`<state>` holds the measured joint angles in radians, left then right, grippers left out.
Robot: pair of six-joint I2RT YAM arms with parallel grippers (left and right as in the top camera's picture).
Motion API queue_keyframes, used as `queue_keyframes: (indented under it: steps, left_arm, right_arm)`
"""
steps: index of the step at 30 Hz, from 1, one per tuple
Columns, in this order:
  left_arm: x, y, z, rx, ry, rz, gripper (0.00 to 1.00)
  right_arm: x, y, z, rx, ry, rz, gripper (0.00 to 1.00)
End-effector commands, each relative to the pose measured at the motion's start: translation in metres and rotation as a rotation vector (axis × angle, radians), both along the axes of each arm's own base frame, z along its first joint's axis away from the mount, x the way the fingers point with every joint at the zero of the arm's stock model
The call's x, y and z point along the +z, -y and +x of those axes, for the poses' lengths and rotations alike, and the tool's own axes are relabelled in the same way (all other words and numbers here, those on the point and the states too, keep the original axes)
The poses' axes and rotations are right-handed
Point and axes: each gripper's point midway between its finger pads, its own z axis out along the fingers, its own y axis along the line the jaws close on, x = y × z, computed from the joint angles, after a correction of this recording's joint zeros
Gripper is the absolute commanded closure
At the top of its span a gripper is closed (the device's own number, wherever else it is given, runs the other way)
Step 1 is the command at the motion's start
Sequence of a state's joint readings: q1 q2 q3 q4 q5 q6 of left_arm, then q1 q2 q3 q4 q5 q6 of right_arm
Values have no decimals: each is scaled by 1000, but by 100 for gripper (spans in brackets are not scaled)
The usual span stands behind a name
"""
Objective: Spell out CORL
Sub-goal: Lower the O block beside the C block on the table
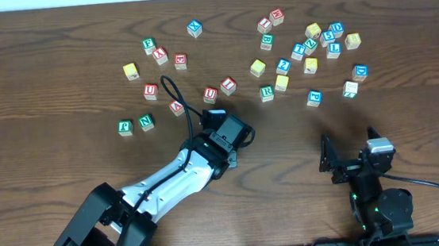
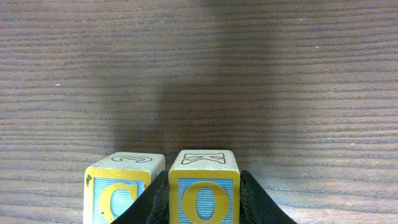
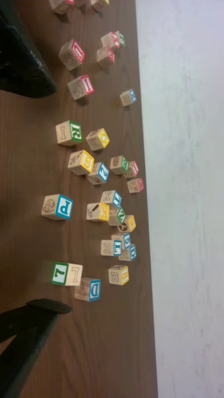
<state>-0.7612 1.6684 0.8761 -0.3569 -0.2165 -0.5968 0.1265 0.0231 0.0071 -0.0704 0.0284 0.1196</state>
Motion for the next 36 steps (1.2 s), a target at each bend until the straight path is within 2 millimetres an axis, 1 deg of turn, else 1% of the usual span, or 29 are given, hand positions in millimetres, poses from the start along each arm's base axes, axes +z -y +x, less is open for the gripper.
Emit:
queue_keyframes:
  steps: [1, 4, 13, 15, 17, 18, 20, 24, 25, 27, 36]
  left_arm:
    - [-10, -5, -1, -10, -3, 45, 93]
    - [-15, -4, -1, -12, -11, 44, 92]
    - [-15, -3, -1, -12, -8, 41, 92]
    - [-15, -3, -1, -12, -9, 42, 91]
    - [-15, -3, -1, -12, -8, 41, 83]
    - [-15, -3, -1, -12, -8, 41, 74]
    - [-15, -3, -1, -12, -8, 41, 72]
    - [-15, -3, -1, -13, -8, 41, 53]
    - [-15, -3, -1, -13, -8, 41, 51]
    - [-15, -3, -1, -13, -8, 41, 49]
    - [-15, -3, 0, -13, -8, 41, 50]
  right_arm:
    - [0, 2, 0, -6, 2, -12, 1]
    - [0, 2, 0, -6, 2, -12, 1]
    - [0, 2, 0, -6, 2, -12, 1]
    - [0, 2, 0, -6, 2, -12, 1]
    - [0, 2, 0, -6, 2, -12, 1]
    - [0, 2, 0, -6, 2, -12, 1]
    - [0, 2, 0, -6, 2, -12, 1]
    - [0, 2, 0, -6, 2, -12, 1]
    - [0, 2, 0, -6, 2, -12, 1]
    - [0, 2, 0, -6, 2, -12, 1]
    - [0, 2, 0, -6, 2, -12, 1]
